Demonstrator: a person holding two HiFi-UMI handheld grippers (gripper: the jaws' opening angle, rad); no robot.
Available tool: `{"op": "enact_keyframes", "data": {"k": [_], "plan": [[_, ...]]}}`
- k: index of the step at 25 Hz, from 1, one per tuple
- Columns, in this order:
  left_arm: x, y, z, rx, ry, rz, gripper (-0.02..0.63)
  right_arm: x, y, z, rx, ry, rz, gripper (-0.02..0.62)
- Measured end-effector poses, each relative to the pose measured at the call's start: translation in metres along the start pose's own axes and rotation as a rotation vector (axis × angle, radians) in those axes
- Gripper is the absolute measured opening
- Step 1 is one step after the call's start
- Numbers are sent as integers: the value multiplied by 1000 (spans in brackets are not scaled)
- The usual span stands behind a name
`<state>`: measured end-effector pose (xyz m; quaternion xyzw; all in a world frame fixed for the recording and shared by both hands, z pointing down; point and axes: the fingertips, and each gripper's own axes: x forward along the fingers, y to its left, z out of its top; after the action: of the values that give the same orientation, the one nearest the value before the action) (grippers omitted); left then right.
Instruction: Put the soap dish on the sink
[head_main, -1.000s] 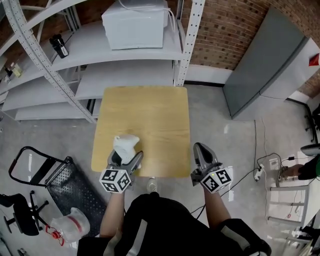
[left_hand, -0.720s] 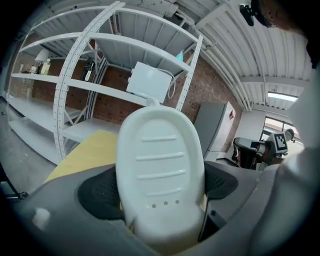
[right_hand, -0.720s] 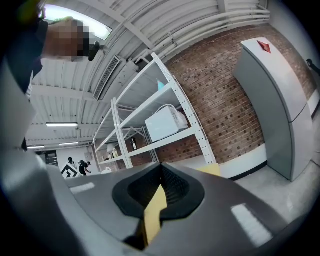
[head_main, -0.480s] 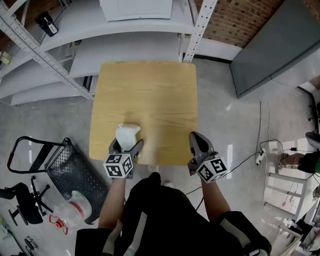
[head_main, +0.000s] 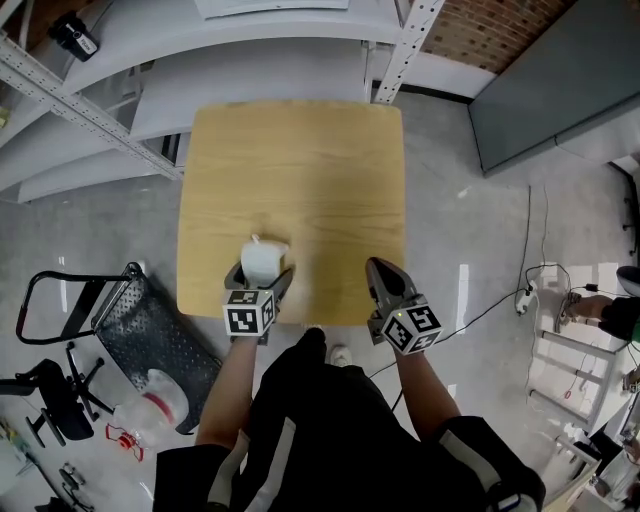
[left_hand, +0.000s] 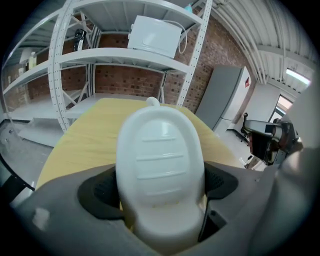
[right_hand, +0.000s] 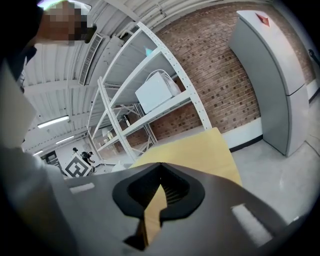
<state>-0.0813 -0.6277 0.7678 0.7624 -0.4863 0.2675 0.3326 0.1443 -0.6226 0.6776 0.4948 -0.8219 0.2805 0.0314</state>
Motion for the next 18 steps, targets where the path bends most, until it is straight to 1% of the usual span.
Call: {"op": "enact_keyframes", "data": {"k": [3,7,12,15,18], "plan": [[11,2,-7,20,61,14,463,6,-6,-10,9,34,-23,6],[21,2,-9,43,109,29,463,10,-13,-22,23,79,-60,6],[36,2,-14,86,160,44,465,14,-12,-23,32,97,-39,6],[42,1,-21,86,184,43,465,12,-11,-27,29,111,-39,6],[46,1,-27,81,182,52,465,10,-12,-30,29,125,-37,6]]}}
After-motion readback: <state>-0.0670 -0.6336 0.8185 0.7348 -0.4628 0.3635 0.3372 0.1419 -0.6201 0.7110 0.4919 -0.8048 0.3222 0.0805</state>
